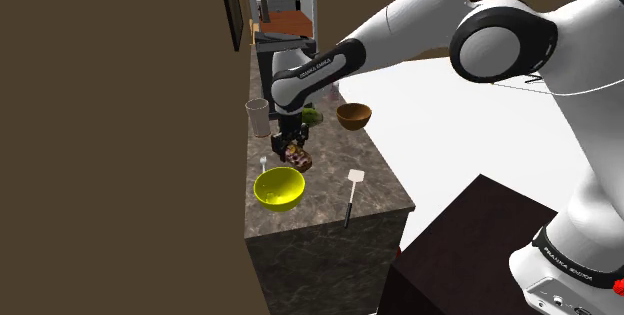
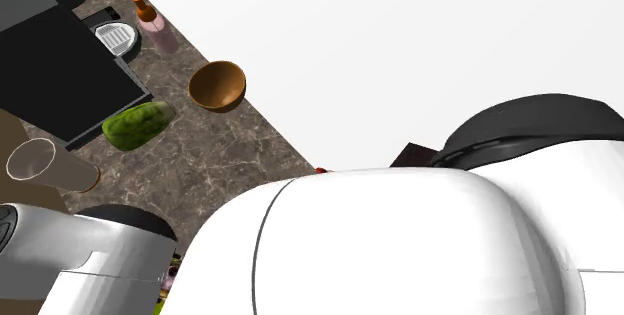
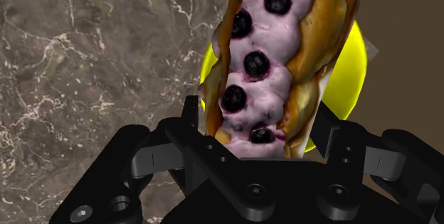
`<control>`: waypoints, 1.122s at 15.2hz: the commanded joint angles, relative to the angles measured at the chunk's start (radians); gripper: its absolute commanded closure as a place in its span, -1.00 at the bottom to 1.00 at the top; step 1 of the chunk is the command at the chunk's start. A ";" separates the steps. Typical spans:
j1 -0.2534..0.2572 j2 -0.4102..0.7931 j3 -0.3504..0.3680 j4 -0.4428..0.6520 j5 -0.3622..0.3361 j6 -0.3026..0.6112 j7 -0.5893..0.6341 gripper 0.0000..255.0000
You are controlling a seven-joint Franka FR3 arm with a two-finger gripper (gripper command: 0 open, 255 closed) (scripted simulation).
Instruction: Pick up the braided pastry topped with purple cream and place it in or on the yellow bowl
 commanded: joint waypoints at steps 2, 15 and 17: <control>0.042 0.064 0.007 0.116 -0.008 -0.045 0.058 1.00; 0.070 0.200 0.012 0.202 -0.009 0.008 0.082 1.00; 0.070 0.218 0.013 0.206 -0.009 0.022 0.080 1.00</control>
